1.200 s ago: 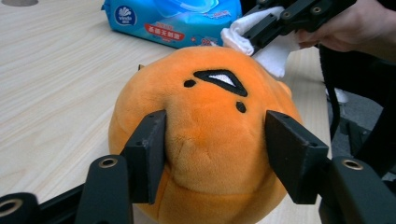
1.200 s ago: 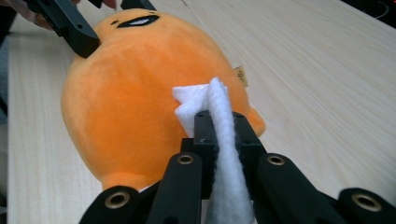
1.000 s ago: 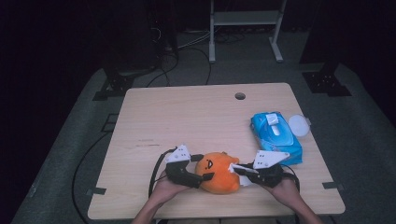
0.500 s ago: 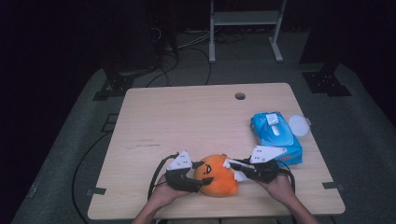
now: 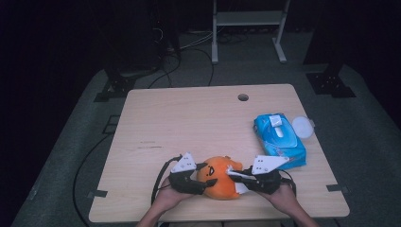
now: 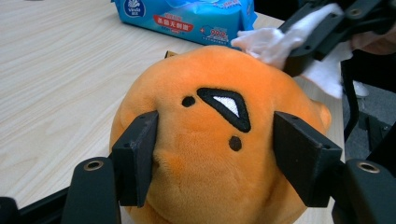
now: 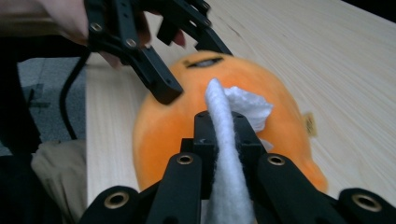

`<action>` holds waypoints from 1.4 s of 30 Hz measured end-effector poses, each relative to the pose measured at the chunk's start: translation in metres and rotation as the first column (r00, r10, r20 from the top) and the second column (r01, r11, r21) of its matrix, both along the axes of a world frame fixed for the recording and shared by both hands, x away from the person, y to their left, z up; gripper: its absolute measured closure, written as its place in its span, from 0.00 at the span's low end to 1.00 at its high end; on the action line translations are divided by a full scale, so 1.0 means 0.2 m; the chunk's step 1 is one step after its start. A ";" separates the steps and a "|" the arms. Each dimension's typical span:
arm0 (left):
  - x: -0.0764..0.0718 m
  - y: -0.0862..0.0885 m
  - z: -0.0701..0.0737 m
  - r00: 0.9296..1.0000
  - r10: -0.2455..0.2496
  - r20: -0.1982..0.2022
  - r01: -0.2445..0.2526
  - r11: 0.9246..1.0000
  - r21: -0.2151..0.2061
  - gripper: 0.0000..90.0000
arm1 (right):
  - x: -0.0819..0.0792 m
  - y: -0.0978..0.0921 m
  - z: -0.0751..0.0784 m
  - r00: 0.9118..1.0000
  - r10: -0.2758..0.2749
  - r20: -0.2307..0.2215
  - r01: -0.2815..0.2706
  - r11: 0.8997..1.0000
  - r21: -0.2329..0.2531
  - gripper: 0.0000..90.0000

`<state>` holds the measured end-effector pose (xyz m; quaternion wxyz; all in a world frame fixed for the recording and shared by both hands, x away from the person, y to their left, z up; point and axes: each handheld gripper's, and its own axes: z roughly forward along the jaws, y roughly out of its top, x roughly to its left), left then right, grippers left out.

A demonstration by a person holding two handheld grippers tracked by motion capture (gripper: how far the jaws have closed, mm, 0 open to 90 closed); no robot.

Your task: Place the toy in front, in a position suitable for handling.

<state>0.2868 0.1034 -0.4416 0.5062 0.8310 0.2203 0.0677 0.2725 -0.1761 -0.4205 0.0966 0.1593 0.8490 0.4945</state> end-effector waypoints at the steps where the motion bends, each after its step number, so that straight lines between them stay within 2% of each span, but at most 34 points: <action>1: 0.00 0.00 0.00 1.000 -0.001 -0.003 0.001 1.000 -0.003 0.38 | 0.01 0.00 0.00 1.000 -0.001 -0.001 0.001 1.000 0.003 0.92; 3: 0.00 0.01 0.00 1.000 -0.009 -0.007 0.009 1.000 -0.005 0.39 | 0.04 -0.03 0.00 1.000 -0.026 -0.013 0.026 1.000 0.014 0.92; 4: 0.01 0.01 0.00 1.000 -0.014 -0.008 0.014 1.000 -0.007 0.39 | 0.07 -0.07 -0.02 0.997 -0.076 -0.022 0.076 0.997 0.007 0.92; 5: 0.01 0.01 0.00 1.000 -0.018 -0.008 0.017 1.000 -0.011 0.39 | 0.07 -0.07 -0.02 0.997 -0.076 -0.022 0.076 0.997 0.007 0.92; 7: 0.01 0.01 0.00 1.000 -0.019 -0.010 0.019 1.000 -0.013 0.39 | 0.11 -0.11 -0.05 0.993 -0.113 -0.044 0.112 0.994 -0.006 0.92; 9: 0.01 0.01 0.00 1.000 -0.015 -0.009 0.014 1.000 -0.016 0.38 | 0.10 -0.14 -0.07 0.990 -0.131 -0.056 0.129 0.991 -0.036 0.92; 12: 0.01 0.01 0.00 1.000 -0.007 -0.010 0.007 1.000 -0.016 0.38 | 0.08 -0.14 -0.06 0.991 -0.122 -0.058 0.120 0.992 -0.030 0.92; 14: 0.00 0.00 0.00 1.000 -0.003 -0.002 0.003 1.000 -0.005 0.38 | 0.06 -0.11 -0.05 0.994 -0.097 -0.046 0.096 0.995 -0.029 0.92; 15: 0.00 -0.01 0.00 1.000 -0.003 0.005 0.003 1.000 -0.002 0.38 | 0.03 -0.06 -0.03 0.997 -0.064 -0.035 0.063 0.998 -0.022 0.92; 16: 0.00 -0.01 0.00 1.000 -0.005 0.011 0.005 1.000 0.000 0.38 | 0.03 -0.06 -0.03 0.997 -0.064 -0.035 0.063 0.998 -0.022 0.92; 17: -0.01 -0.02 0.00 1.000 -0.011 0.025 0.011 1.000 0.008 0.38 | 0.01 -0.01 0.00 0.999 -0.024 -0.021 0.024 1.000 0.003 0.92; 18: -0.01 -0.02 0.00 1.000 -0.011 0.025 0.011 1.000 0.008 0.39 | 0.01 -0.01 0.00 0.999 -0.024 -0.021 0.024 1.000 0.003 0.92; 19: -0.02 -0.03 0.00 0.999 -0.017 0.034 0.017 1.000 0.011 0.39 | 0.01 0.01 0.02 1.000 -0.006 -0.016 0.007 1.000 0.023 0.92; 20: -0.03 -0.04 0.01 0.999 -0.023 0.043 0.022 1.000 0.018 0.39 | 0.02 0.03 0.05 1.000 0.001 0.000 -0.001 1.000 0.030 0.92; 23: -0.04 -0.04 0.01 0.998 -0.034 0.053 0.032 0.999 0.028 0.39 | 0.04 0.03 0.05 1.000 -0.018 0.007 0.018 1.000 0.020 0.92; 25: -0.04 -0.03 0.01 0.998 -0.044 0.049 0.043 0.999 0.024 0.39 | 0.08 -0.01 0.02 0.998 -0.052 -0.022 0.052 0.998 0.022 0.92; 28: -0.03 -0.02 0.02 0.998 -0.065 0.021 0.065 0.998 -0.002 0.36 | 0.12 -0.09 -0.02 0.993 -0.103 -0.059 0.103 0.995 0.014 0.92; 29: -0.01 -0.01 0.04 0.997 -0.072 -0.001 0.072 0.997 -0.031 0.26 | 0.11 -0.11 -0.03 0.993 -0.099 -0.061 0.100 0.995 0.008 0.92; 30: -0.01 -0.01 0.04 0.997 -0.072 -0.001 0.072 0.997 -0.031 0.21 | 0.11 -0.11 -0.03 0.993 -0.099 -0.061 0.100 0.995 0.008 0.92; 31: 0.00 -0.01 0.06 0.998 -0.067 -0.019 0.066 0.997 -0.046 0.16 | 0.09 -0.10 -0.04 0.996 -0.079 -0.044 0.079 0.997 -0.002 0.92; 32: 0.02 -0.01 0.06 0.998 -0.060 -0.037 0.058 0.997 -0.053 0.16 | 0.09 -0.10 -0.04 0.996 -0.079 -0.044 0.079 0.997 -0.002 0.92; 34: 0.05 -0.04 0.06 0.997 -0.038 -0.073 0.037 0.999 -0.024 0.09 | 0.07 -0.10 -0.04 0.998 -0.055 -0.031 0.054 0.998 -0.009 0.92; 36: 0.08 -0.06 0.03 0.994 -0.025 -0.103 0.026 1.000 0.015 0.06 | 0.07 -0.10 -0.04 0.999 -0.045 -0.031 0.045 0.999 -0.008 0.92; 37: 0.08 -0.07 0.02 0.994 -0.015 -0.106 0.017 1.000 0.017 0.06 | 0.07 -0.10 -0.04 0.998 -0.047 -0.030 0.046 0.999 -0.007 0.91; 38: 0.09 -0.07 0.02 0.994 -0.014 -0.109 0.015 1.000 0.014 0.16 | 0.08 -0.10 -0.04 0.998 -0.058 -0.032 0.057 0.998 -0.014 0.91; 39: 0.08 -0.07 0.02 0.994 -0.015 -0.104 0.016 1.000 0.011 0.16 | 0.08 -0.10 -0.04 0.998 -0.058 -0.032 0.057 0.998 -0.014 0.91; 40: 0.08 -0.07 0.03 0.996 -0.020 -0.086 0.021 1.000 0.015 0.33 | 0.09 -0.11 -0.04 0.997 -0.067 -0.035 0.067 0.998 -0.009 0.91; 41: 0.07 -0.07 0.03 0.998 -0.022 -0.060 0.022 1.000 0.007 0.33 | 0.09 -0.11 -0.04 0.997 -0.067 -0.035 0.067 0.998 -0.009 0.91; 42: 0.06 -0.07 0.04 0.999 -0.022 -0.037 0.022 1.000 -0.009 0.40 | 0.10 -0.11 -0.04 0.996 -0.073 -0.041 0.073 0.997 -0.004 0.91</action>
